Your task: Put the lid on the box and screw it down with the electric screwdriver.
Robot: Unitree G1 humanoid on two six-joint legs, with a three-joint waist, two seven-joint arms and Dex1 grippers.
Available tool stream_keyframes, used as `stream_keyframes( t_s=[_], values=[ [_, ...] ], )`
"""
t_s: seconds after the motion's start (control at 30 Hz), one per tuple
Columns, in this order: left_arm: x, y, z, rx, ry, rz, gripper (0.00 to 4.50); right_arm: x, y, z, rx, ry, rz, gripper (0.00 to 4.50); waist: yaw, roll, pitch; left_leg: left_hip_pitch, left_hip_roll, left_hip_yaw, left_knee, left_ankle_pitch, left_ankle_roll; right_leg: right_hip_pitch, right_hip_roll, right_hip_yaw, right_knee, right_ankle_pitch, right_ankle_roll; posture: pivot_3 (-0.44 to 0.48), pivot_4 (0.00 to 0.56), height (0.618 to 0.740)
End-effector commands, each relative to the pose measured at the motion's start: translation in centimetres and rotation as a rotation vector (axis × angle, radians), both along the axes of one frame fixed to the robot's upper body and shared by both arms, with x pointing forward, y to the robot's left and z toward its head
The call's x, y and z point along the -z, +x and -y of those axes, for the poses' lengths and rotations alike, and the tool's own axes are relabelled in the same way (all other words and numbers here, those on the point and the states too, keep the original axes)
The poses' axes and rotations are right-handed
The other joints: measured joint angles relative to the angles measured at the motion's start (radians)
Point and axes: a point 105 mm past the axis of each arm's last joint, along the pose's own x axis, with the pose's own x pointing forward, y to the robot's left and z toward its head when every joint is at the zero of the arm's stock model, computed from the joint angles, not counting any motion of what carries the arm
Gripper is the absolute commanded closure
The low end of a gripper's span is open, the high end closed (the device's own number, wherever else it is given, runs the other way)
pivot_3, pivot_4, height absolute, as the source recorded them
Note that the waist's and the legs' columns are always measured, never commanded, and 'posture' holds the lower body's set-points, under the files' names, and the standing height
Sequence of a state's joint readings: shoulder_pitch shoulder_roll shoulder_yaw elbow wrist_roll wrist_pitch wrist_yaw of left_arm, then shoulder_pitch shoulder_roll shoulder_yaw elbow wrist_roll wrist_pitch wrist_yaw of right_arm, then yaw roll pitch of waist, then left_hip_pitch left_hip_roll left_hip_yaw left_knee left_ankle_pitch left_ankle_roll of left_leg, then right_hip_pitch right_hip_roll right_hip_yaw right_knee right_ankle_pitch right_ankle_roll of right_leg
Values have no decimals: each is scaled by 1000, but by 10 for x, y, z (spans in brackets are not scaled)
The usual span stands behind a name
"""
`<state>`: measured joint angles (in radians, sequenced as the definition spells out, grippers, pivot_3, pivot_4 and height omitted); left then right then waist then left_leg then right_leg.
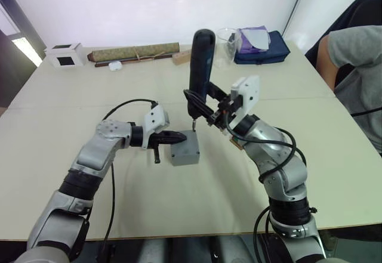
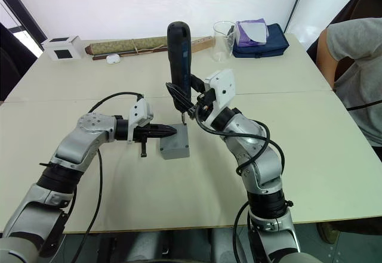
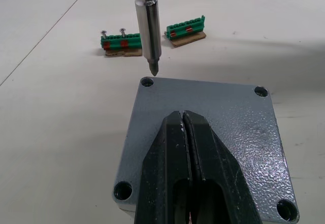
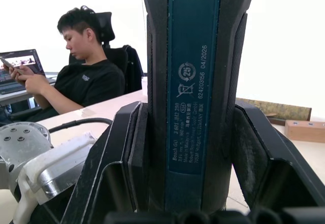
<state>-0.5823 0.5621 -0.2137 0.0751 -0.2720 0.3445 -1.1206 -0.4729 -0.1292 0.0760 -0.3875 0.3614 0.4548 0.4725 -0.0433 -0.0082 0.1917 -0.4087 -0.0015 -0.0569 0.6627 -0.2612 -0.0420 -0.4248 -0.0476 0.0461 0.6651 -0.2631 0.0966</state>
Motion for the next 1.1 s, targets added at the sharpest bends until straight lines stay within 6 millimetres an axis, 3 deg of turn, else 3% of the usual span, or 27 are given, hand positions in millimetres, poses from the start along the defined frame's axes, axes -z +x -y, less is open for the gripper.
stream_keyframes(
  t_s=[0.03, 0.43, 1.1],
  values=[
    [5, -1, -6, -16, 22, -16, 4500, -13, -7, 0, 2, 20, 86, 2588, 0, 0, 0, 0, 0, 0, 0, 0, 0, 0, 0, 0, 0, 0, 0, 0, 150, 736],
    [5, -2, -8, -26, 25, -22, 4500, -2, -2, 0, 19, 1, 81, 2588, 0, 0, 0, 0, 0, 0, 0, 0, 0, 0, 0, 0, 0, 0, 0, 0, 150, 736],
    [7, -5, -11, -50, 24, -34, 4500, -1, 1, -4, 14, -9, 95, 2588, -1, 0, 0, 0, 0, 0, 0, 0, 0, 0, 0, 0, 0, 0, 0, 0, 150, 736]
  ],
)
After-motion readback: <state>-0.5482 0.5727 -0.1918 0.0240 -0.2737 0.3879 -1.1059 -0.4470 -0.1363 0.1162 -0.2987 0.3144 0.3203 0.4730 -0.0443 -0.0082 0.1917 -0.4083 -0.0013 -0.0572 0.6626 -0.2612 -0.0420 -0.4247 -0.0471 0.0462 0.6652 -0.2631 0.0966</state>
